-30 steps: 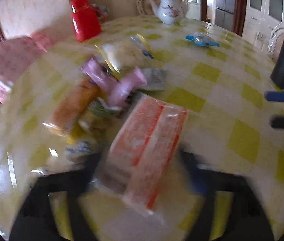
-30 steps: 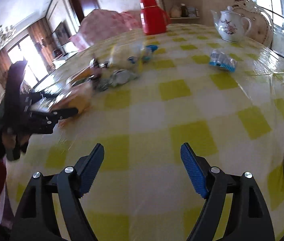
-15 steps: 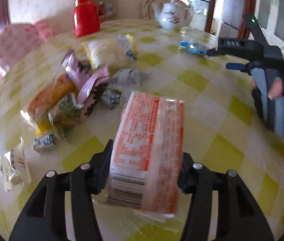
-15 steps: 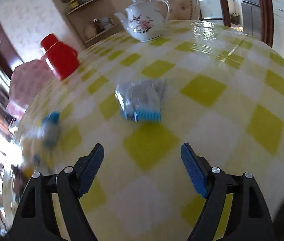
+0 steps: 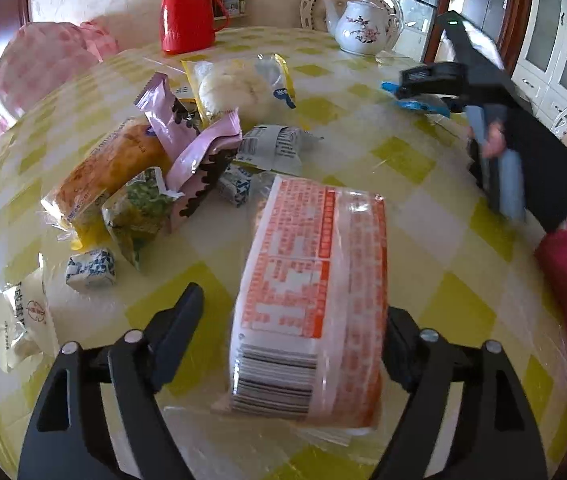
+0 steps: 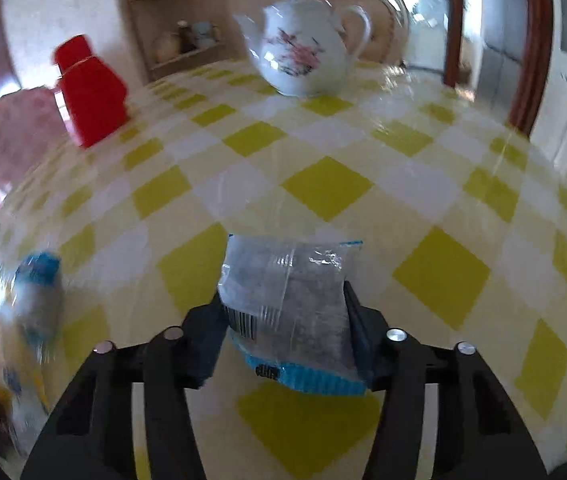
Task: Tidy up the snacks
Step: 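Grasp the orange-and-white bread pack with the left gripper while the right grasps the blue-and-white packet, then lift both held packs and turn toward the purple box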
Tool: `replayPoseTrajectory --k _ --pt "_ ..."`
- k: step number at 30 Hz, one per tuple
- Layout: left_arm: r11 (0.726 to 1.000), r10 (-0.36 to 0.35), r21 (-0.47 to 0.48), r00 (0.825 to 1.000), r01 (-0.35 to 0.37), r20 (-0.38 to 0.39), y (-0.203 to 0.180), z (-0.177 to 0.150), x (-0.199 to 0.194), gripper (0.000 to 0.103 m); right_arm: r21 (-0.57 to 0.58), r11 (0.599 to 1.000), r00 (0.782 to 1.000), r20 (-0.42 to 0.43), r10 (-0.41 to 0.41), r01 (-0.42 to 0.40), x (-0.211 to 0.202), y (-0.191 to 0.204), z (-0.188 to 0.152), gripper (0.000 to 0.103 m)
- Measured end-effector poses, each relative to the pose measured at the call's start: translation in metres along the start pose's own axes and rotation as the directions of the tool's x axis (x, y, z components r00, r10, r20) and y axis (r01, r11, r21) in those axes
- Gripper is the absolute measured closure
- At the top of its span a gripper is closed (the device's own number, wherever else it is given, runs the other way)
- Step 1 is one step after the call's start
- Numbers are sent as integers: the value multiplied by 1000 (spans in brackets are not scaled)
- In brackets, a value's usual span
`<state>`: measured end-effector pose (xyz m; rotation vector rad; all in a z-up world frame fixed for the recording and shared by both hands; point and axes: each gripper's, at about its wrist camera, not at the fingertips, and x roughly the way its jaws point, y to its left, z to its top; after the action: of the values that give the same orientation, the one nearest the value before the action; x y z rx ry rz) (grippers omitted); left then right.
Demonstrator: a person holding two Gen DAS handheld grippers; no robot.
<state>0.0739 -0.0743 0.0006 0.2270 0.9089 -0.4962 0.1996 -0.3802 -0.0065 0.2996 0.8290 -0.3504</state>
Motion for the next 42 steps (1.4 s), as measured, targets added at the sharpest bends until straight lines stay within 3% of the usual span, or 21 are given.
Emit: replayPoseTrajectory --k 2,6,11,17,23,33,42 --pt "1000 25 18 1000 -25 5 -4 0 -1 47 -52 998 999 21 25 -23 -17 4 -13 54" --pt "999 40 36 999 -41 9 -9 0 -1 54 -142 985 995 0 100 -99 -45 16 -44 54" --pt "997 82 4 997 -82 -4 -15 -7 -7 55 -252 958 990 2 144 -139 -93 30 -88 54" --pt "993 90 -65 994 -94 -61 -22 -28 -28 55 -309 921 971 -49 234 -237 -136 33 -137 54" --pt "988 106 -107 993 -111 -56 -27 -59 -54 55 -354 888 955 -55 292 -293 -175 38 -178 54" --pt "972 144 -187 989 -144 -14 -26 -115 -102 55 -391 856 938 -71 340 -340 -209 47 -219 54" --pt "965 162 -210 987 -157 7 -20 -144 -131 55 -433 830 930 -61 362 -352 -242 59 -244 54"
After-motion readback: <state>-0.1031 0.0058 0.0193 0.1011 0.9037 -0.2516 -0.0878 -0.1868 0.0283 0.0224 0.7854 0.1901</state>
